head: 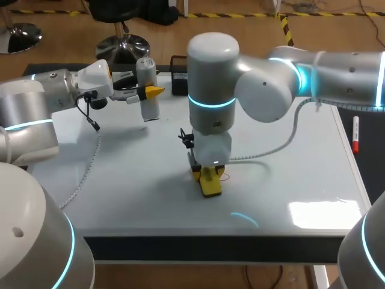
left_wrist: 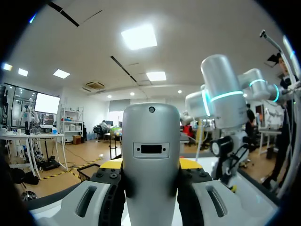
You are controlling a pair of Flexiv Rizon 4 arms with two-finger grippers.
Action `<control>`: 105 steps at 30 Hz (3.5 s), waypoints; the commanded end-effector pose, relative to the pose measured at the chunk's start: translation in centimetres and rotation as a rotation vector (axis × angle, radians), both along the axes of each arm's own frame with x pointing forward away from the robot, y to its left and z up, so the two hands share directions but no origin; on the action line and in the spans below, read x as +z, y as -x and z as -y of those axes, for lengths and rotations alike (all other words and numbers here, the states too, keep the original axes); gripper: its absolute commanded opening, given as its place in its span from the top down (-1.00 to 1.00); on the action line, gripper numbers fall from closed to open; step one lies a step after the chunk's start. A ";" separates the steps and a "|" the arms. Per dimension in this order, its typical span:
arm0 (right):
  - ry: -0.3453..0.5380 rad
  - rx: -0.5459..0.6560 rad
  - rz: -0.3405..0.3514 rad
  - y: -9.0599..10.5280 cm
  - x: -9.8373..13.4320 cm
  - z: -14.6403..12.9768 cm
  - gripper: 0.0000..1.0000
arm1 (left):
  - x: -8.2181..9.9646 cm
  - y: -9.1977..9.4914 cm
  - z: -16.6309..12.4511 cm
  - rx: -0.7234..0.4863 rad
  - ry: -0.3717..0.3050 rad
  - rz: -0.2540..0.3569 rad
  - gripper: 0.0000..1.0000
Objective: Pick up the inspection probe, press it on each red-marked spot on the whiteboard one by one, put down the probe, pick up the eraser, and wipe off all the red marks.
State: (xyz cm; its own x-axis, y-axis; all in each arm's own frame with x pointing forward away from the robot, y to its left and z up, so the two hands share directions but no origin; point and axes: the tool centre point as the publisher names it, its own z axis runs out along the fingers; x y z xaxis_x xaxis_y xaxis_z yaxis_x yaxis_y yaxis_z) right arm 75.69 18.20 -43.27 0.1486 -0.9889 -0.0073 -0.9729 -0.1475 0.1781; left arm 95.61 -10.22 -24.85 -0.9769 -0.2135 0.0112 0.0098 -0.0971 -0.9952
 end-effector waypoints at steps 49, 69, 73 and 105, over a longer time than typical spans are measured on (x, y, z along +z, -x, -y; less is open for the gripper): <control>0.057 -0.117 0.007 0.2 0.0 8.3 1.00 | 0.0 0.0 0.0 -0.001 0.002 0.001 1.00; 0.079 -0.082 0.102 -5.6 4.0 10.1 1.00 | 0.0 0.0 0.0 -0.001 0.002 0.001 1.00; 0.083 -0.082 0.104 -6.9 4.2 10.5 1.00 | 0.0 0.0 0.0 -0.001 0.002 0.001 1.00; 0.109 -0.115 0.086 -22.6 4.8 15.6 1.00 | 0.0 0.0 0.0 -0.001 0.002 0.001 1.00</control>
